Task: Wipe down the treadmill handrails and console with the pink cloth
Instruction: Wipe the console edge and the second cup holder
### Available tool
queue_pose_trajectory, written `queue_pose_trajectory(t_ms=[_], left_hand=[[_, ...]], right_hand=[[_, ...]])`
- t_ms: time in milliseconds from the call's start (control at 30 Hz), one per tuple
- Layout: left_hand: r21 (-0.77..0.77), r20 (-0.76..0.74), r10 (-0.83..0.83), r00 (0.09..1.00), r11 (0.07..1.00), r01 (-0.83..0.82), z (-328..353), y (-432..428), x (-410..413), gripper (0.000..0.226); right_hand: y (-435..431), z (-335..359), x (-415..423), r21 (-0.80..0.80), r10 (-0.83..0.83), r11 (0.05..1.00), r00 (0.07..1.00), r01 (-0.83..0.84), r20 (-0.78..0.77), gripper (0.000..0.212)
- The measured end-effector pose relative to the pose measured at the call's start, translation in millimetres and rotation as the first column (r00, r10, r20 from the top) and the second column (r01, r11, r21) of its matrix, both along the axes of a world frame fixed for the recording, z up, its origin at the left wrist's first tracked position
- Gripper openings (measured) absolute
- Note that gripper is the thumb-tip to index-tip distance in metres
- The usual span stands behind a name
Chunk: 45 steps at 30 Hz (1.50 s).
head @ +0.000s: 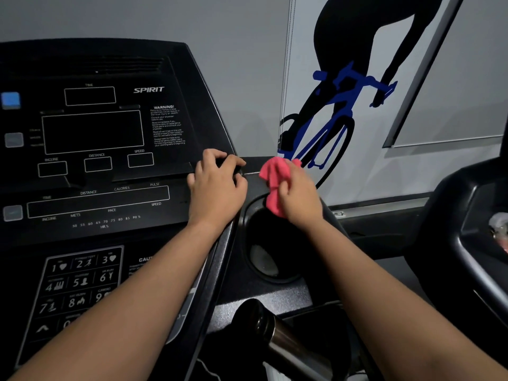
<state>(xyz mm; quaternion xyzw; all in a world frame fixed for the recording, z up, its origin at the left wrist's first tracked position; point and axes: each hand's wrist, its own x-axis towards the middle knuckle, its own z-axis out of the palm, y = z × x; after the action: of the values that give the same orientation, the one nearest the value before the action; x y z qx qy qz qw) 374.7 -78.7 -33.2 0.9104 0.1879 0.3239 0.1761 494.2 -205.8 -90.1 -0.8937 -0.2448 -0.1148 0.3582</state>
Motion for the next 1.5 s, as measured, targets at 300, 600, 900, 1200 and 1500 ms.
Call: queue_pose_trajectory(t_ms=[300, 600, 900, 1200, 1500], left_hand=[[0.014, 0.010, -0.001, 1.000, 1.000, 0.001, -1, 0, -2, 0.025], [0.049, -0.051, 0.020, 0.999, 0.999, -0.017, -2, 1, 4, 0.027], [0.030, -0.042, 0.029, 0.999, 0.999, -0.028, -1, -1, 3, 0.027], [0.071, -0.029, 0.037, 0.999, 0.997, -0.035, -2, 0, 1, 0.029], [0.183, 0.016, 0.067, 0.998, 0.981, -0.068, -7, -4, 1, 0.045]], right_hand=[[-70, -7, 7, -0.164, -0.305, 0.952, 0.853, 0.259, -0.425, 0.037], [-68, 47, 28, 0.122, -0.356, 0.918, 0.920, 0.377, -0.162, 0.036], [14, -5, 1, -0.240, 0.046, 0.971, 0.991, -0.015, 0.126, 0.056], [-47, -24, 8, -0.197, -0.182, 0.971, 0.948, 0.133, -0.260, 0.061], [-35, -18, 2, -0.126, -0.290, 0.956, 0.926, 0.266, -0.244, 0.056]])
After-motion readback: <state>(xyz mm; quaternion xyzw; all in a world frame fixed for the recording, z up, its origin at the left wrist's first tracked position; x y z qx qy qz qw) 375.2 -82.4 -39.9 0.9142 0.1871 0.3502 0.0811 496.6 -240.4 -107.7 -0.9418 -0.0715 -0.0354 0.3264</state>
